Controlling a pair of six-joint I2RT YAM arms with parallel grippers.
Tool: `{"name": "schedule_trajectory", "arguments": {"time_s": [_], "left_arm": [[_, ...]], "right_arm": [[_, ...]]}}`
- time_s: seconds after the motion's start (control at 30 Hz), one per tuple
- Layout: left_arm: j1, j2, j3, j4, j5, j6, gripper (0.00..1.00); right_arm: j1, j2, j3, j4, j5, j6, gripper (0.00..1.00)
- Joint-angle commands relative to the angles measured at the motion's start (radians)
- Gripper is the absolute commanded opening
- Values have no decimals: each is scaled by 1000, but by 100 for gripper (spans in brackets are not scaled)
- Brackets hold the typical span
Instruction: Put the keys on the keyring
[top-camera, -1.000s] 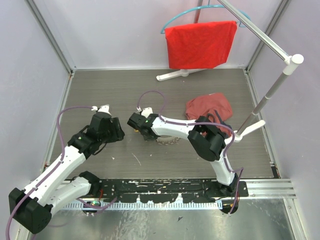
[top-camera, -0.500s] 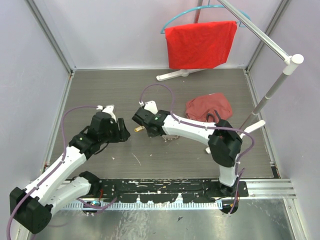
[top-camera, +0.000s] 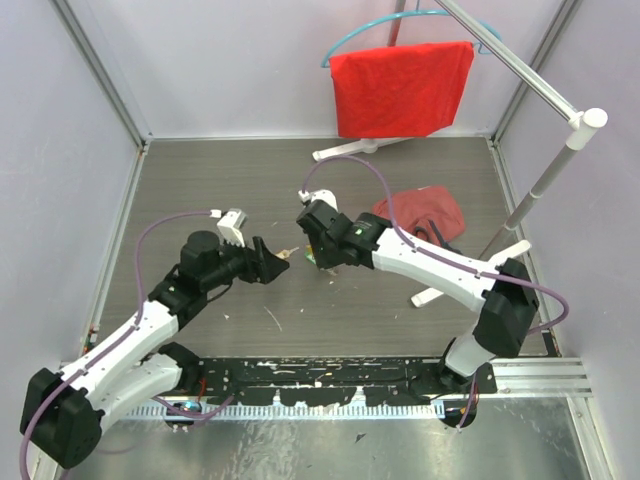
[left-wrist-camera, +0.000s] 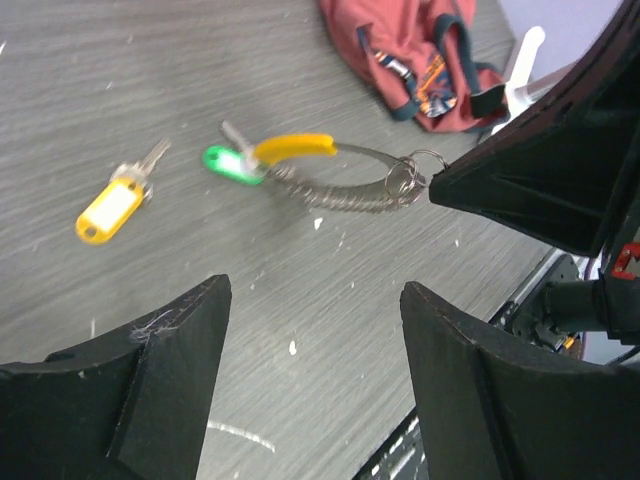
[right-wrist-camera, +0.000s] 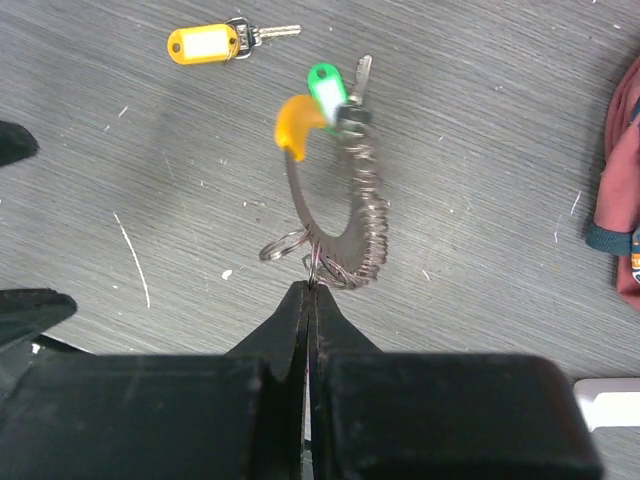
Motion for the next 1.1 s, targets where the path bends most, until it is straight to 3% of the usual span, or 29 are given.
{"name": "schedule_trajectory", "arguments": {"time_s": [0.0, 0.13, 0.27, 0.6, 0.83, 1.07], "left_arm": [[-47, 9, -83, 350, 7, 11, 75], [-126, 9, -161, 565, -25, 146, 76], [-191, 35, -159, 597, -77, 278, 76], [-326, 64, -128, 549, -216, 385, 57], [-387, 10, -137, 510, -368, 459, 59], [-388, -8, -106, 432, -379, 362, 48]], "right_arm": [[-35, -68, 4, 31, -67, -24, 1], [-49, -74, 4, 47, -123, -21, 1], [-57, -77, 2, 66, -144, -8, 1], [-70, -95, 42, 80, -165, 44, 1], [-82, -123, 61, 87, -165, 112, 1], [-82, -177, 39, 121, -137, 153, 1]]}}
